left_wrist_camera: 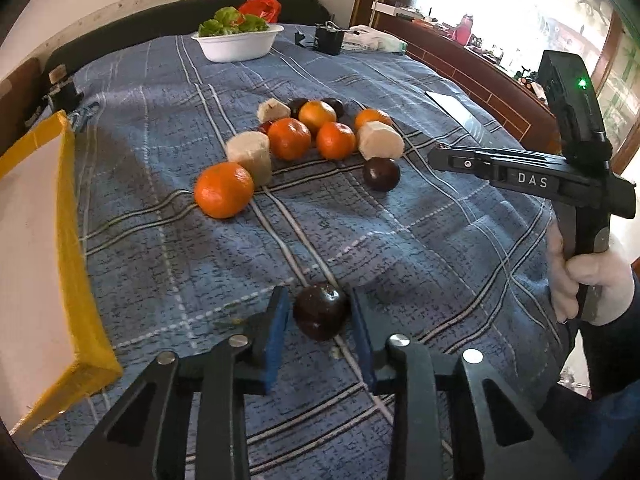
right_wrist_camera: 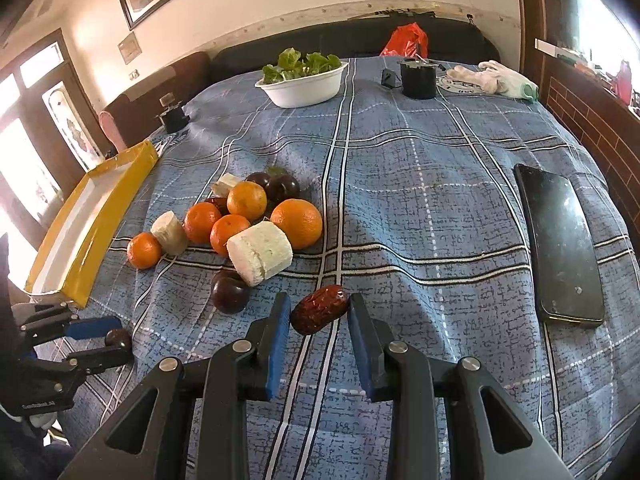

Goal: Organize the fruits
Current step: 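Carry plum and date to the yellow-rimmed tray and release both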

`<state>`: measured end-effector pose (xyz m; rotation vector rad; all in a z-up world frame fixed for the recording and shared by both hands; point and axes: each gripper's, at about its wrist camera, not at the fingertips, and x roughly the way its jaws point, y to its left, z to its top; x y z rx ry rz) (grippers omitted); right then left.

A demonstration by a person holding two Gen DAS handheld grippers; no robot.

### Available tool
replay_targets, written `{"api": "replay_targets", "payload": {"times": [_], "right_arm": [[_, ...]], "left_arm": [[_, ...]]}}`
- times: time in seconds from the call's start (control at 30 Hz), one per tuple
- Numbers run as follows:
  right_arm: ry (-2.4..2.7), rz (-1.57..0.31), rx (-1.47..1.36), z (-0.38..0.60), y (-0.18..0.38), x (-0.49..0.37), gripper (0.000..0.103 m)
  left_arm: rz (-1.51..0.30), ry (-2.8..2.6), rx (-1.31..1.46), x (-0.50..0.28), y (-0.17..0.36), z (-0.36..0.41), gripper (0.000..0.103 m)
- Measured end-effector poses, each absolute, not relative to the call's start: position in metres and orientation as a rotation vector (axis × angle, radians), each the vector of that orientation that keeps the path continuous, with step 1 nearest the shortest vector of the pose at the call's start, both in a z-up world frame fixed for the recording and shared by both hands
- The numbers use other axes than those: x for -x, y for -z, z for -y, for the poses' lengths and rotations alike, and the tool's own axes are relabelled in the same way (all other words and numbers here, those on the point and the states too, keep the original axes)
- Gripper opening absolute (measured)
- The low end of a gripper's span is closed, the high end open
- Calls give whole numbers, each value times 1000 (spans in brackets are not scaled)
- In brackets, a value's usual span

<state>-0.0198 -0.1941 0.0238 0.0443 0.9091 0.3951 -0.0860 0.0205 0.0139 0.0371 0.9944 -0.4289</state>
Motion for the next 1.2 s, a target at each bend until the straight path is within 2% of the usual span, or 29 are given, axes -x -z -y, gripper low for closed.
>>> {"api": "replay_targets", "payload": {"times": [0.5, 0.73, 0.9, 1.2], "right_arm": [[-398, -892, 9, 181, -31, 26, 32], [-495, -874, 14, 152, -58, 28, 32], [-632, -870, 19, 107, -87, 20, 32], [-826, -893, 65, -27, -129, -20, 33]], "left_arm": [[-961, 398, -86, 88, -15, -12, 26], [-934, 409, -34, 90, -28, -26, 26], [-871, 360, 35, 86, -57, -65, 26], [-819, 76, 59, 44, -110, -188, 26]]}}
